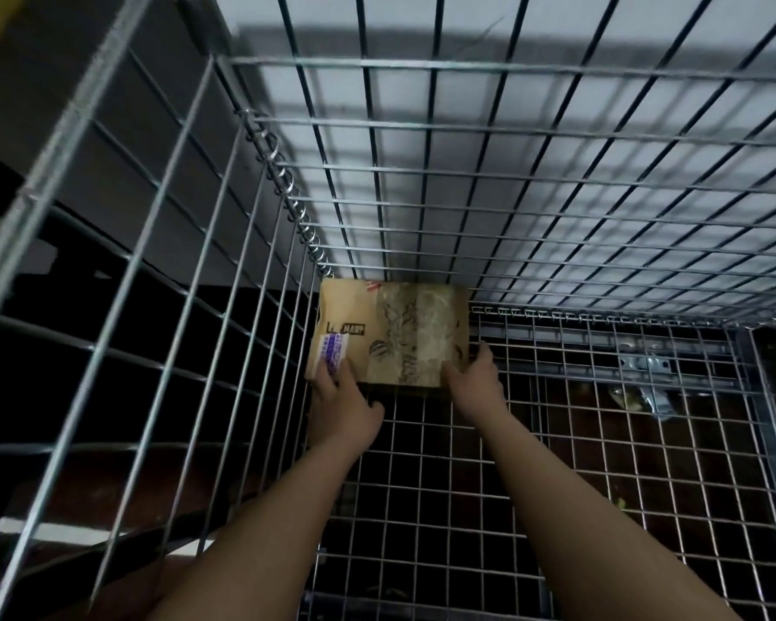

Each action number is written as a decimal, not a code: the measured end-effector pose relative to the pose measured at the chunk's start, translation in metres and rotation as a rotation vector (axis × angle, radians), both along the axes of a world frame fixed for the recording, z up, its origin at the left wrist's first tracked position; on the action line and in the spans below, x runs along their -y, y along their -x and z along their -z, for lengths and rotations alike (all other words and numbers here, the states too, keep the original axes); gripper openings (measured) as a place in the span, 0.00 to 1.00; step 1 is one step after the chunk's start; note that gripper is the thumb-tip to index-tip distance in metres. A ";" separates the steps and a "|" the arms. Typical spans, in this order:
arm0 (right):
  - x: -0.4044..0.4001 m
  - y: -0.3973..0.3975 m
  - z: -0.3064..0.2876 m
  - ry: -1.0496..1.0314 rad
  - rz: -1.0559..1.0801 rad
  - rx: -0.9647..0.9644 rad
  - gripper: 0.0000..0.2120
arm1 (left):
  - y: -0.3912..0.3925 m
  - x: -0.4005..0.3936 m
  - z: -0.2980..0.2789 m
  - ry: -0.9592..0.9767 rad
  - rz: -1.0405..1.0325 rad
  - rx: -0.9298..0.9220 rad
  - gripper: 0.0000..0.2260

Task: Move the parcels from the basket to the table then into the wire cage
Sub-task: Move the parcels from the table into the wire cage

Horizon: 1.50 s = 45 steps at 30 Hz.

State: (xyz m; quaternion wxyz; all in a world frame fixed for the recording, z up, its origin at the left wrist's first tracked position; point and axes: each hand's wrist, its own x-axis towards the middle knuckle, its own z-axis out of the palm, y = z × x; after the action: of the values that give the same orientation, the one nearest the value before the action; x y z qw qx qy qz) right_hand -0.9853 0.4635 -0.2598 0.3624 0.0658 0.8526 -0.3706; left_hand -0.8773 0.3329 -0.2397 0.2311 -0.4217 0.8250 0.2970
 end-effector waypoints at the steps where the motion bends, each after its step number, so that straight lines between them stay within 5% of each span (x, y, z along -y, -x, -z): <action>1: -0.003 -0.002 -0.009 -0.048 -0.029 -0.007 0.35 | 0.002 -0.003 -0.009 0.005 -0.017 0.015 0.34; 7: -0.025 0.001 -0.121 -0.127 -0.228 -0.036 0.23 | 0.023 -0.034 -0.129 -0.060 -0.132 -0.021 0.16; 13: -0.029 -0.003 -0.273 -0.115 -0.276 -0.147 0.09 | 0.032 -0.060 -0.289 -0.043 -0.133 -0.070 0.16; 25: 0.013 -0.038 -0.506 0.036 -0.387 -0.365 0.08 | -0.024 -0.040 -0.532 0.005 -0.319 -0.394 0.11; 34: 0.062 -0.085 -0.578 0.177 -0.480 -0.412 0.08 | -0.087 0.012 -0.616 0.106 -0.443 -0.599 0.11; 38: 0.081 -0.109 -0.596 0.216 -0.509 -0.391 0.08 | -0.113 0.039 -0.624 0.182 -0.438 -0.551 0.21; 45: 0.122 -0.132 -0.605 0.190 -0.549 -0.309 0.29 | -0.148 0.094 -0.623 0.386 -0.374 -0.312 0.30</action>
State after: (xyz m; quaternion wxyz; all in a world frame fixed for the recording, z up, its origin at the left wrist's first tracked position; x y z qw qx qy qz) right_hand -0.8532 0.3416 0.3449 0.3197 -0.2579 0.8449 -0.3427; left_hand -0.7291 0.2393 0.3834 -0.0413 -0.5516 0.7997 0.2334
